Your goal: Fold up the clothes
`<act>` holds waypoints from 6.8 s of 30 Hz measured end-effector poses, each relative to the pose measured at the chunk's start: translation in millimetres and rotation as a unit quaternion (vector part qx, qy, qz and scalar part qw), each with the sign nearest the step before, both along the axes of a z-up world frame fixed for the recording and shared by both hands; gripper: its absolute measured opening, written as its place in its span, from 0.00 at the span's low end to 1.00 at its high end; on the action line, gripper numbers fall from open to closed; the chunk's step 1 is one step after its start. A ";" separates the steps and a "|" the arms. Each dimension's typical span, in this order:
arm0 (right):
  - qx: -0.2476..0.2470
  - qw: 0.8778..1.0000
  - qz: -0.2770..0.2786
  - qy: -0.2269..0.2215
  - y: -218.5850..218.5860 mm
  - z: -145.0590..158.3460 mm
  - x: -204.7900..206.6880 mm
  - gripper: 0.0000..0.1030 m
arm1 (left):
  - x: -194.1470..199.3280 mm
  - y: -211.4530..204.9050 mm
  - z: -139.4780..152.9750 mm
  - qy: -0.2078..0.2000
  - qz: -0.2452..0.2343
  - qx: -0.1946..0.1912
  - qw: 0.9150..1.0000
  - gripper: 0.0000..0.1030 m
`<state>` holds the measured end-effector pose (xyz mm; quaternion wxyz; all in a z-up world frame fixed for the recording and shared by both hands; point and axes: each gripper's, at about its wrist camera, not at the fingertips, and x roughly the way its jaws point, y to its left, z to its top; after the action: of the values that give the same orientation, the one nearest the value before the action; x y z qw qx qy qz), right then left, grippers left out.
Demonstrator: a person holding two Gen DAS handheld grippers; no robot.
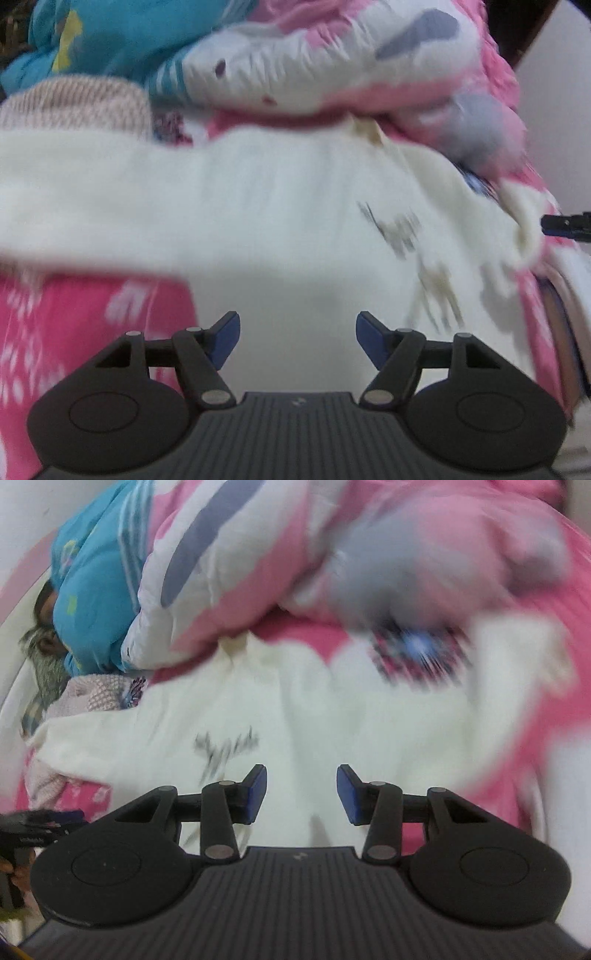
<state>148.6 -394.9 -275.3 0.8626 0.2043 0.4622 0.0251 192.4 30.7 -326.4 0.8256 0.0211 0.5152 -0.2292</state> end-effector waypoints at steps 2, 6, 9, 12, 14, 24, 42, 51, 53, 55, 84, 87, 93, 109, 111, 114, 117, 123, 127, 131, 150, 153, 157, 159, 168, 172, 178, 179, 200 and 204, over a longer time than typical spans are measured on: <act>0.002 0.999 0.035 0.004 -18.1 -19.7 50.0 0.41 | 21.5 -22.7 -15.2 -0.021 0.010 0.006 1.000 0.69; 0.019 0.997 0.073 0.007 -59.5 -53.7 128.1 0.42 | 61.5 -67.4 -56.7 -0.058 0.017 0.024 0.998 0.68; 0.074 0.995 0.071 0.004 -85.3 -74.4 161.5 0.43 | 83.4 -95.5 -76.7 -0.072 0.029 0.031 0.996 0.68; 0.124 0.987 0.100 0.015 -90.9 -92.7 189.2 0.49 | 99.1 -112.0 -88.1 -0.079 0.048 0.031 0.995 0.68; 0.148 0.980 0.126 0.035 -85.8 -106.1 202.0 0.55 | 105.4 -118.7 -93.0 -0.085 0.057 0.033 0.994 0.67; 0.082 0.984 0.157 0.032 -55.3 -98.8 184.4 0.08 | 125.1 -122.6 -110.6 -0.099 0.058 0.034 0.993 0.66; 0.020 0.991 -0.118 -0.060 -127.9 -40.8 93.8 0.39 | 114.3 -134.4 -98.2 -0.132 0.007 0.055 0.990 0.71; 0.000 0.953 -0.301 0.015 -235.8 -20.8 -30.3 0.51 | 67.6 -184.8 -74.8 -0.121 -0.079 0.002 0.989 0.73; 0.028 0.946 -0.322 0.030 -244.7 -34.3 -41.0 0.54 | 59.2 -203.4 -76.7 -0.114 -0.105 -0.008 0.988 0.73; 0.044 0.941 -0.333 0.039 -254.4 -44.6 -40.2 0.59 | 52.7 -221.8 -79.0 -0.109 -0.122 -0.018 0.986 0.73; 0.207 0.762 -0.587 -0.179 -278.3 -70.2 -175.9 0.07 | 35.8 -312.2 -110.1 -0.088 -0.170 0.015 0.981 0.72; 0.193 0.781 -0.542 -0.243 -251.3 -29.2 -185.8 0.07 | 37.5 -317.1 -103.7 -0.102 -0.172 0.007 0.980 0.73; 0.123 0.797 -0.528 -0.266 -220.1 -7.2 -210.3 0.07 | 39.5 -337.3 -123.2 -0.099 -0.182 0.055 0.977 0.75; 0.152 0.787 -0.516 -0.302 -201.9 1.5 -213.6 0.07 | 31.4 -382.1 -115.4 -0.074 -0.223 -0.020 0.972 0.76; 0.145 0.798 -0.494 -0.313 -192.9 13.7 -208.2 0.07 | 36.8 -363.5 -99.5 -0.069 -0.200 -0.039 0.976 0.77; 0.146 0.809 -0.462 -0.333 -181.3 33.1 -185.8 0.07 | 48.0 -317.0 -72.3 -0.061 -0.149 -0.052 0.986 0.77; 0.156 0.823 -0.421 -0.347 -158.8 52.8 -163.0 0.07 | 62.4 -259.4 -44.8 -0.036 -0.086 -0.060 0.994 0.77; 0.159 0.864 -0.316 -0.357 -93.0 82.8 -105.9 0.07 | 90.0 -114.1 8.7 0.042 0.096 -0.133 0.986 0.77; 0.131 0.896 -0.244 -0.348 -33.2 90.0 -66.1 0.07 | 83.5 -40.4 30.6 0.032 0.164 -0.130 0.977 0.78; 0.119 0.923 -0.180 -0.319 33.7 73.4 -24.1 0.07 | 74.8 9.4 33.1 0.039 0.202 -0.138 0.969 0.78; 0.126 0.987 -0.017 -0.100 196.7 -99.8 37.7 0.54 | 81.3 13.8 -53.0 0.081 0.185 -0.097 0.975 0.80; 0.123 0.983 -0.076 -0.111 145.4 -79.2 -6.8 0.54 | 89.5 -5.8 -65.9 0.072 0.158 -0.065 0.983 0.75; -0.019 0.985 -0.145 -0.094 92.8 -55.8 -56.5 0.54 | 95.6 -22.7 -77.9 0.064 0.140 -0.036 0.987 0.65; -0.102 0.982 -0.146 -0.066 73.2 -57.4 -72.8 0.54 | 95.4 -28.0 -80.8 0.056 0.133 -0.022 0.989 0.60; -0.151 0.982 -0.108 0.030 29.3 -115.1 -63.8 0.20 | 95.6 -47.0 -80.0 0.019 0.129 0.016 0.991 0.17; -0.123 0.978 -0.167 0.003 24.5 -110.7 -68.9 0.08 | 99.3 -55.4 -52.7 -0.038 0.126 -0.017 0.991 0.12; -0.169 0.967 -0.192 -0.006 39.8 -123.3 -83.0 0.09 | 115.4 -52.1 -53.0 -0.080 0.137 -0.004 0.987 0.12; -0.167 0.967 -0.193 0.007 38.4 -133.8 -81.8 0.09 | 118.0 -49.9 -64.5 -0.065 0.140 0.011 0.988 0.12; -0.081 0.984 -0.144 -0.062 8.8 -84.3 -27.9 0.16 | 69.4 -35.2 -65.3 -0.094 0.069 0.072 0.991 0.53; -0.057 0.987 -0.152 0.004 -0.2 -127.0 3.8 0.14 | 70.8 -6.6 -64.0 -0.043 0.100 0.038 0.993 0.53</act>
<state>152.4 -395.1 -402.3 0.8647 0.2228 0.4300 -0.1334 263.2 24.1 -390.4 0.8642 0.0111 0.4873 -0.1249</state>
